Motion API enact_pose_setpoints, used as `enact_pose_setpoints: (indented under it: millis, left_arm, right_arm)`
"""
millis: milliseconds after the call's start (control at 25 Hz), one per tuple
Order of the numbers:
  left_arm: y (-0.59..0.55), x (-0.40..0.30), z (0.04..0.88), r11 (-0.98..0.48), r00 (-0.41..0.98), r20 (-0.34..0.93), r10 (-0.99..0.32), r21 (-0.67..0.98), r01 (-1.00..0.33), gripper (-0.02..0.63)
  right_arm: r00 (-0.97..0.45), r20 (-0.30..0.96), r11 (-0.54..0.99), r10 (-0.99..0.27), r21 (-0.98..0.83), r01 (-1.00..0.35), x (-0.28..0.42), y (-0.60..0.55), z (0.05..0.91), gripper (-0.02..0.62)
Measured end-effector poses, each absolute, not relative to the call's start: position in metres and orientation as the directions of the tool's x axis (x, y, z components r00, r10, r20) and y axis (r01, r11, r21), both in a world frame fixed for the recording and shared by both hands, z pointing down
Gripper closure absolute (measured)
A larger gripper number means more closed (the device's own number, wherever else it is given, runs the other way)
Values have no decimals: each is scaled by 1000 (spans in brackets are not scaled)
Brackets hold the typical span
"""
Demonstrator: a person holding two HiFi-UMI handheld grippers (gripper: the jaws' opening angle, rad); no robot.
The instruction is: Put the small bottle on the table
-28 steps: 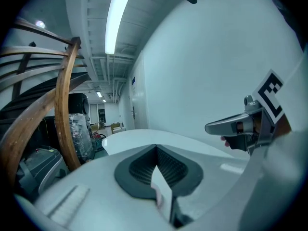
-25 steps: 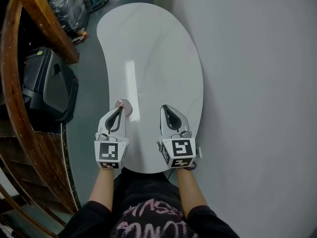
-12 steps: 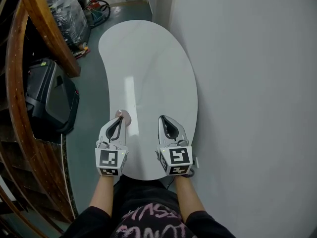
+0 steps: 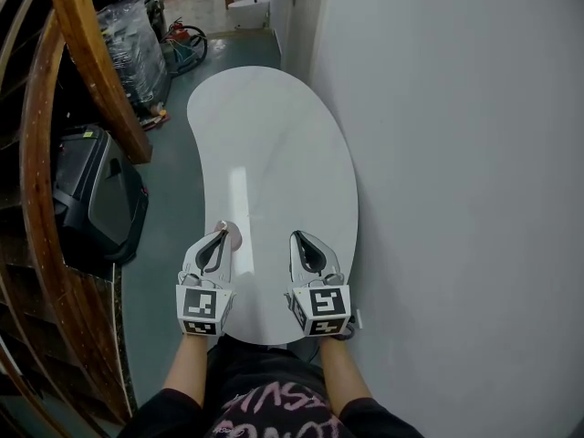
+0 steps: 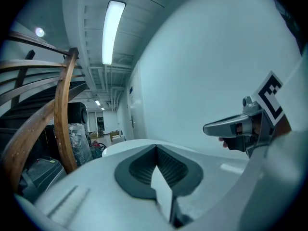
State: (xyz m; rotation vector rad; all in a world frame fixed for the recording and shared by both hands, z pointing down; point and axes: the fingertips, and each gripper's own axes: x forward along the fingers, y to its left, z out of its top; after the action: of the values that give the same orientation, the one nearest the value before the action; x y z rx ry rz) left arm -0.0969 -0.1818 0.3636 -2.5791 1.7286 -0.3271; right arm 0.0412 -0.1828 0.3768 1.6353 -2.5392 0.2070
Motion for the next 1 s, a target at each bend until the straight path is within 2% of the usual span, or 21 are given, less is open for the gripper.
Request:
enact_pose_setpoints:
  millis: [1000]
  left_arm:
    - [-160,-98,324,-346,340,65,-938,-161,-924,606]
  right_arm:
    - [-466,98,469,-879,0,-883,38,-162,339,577]
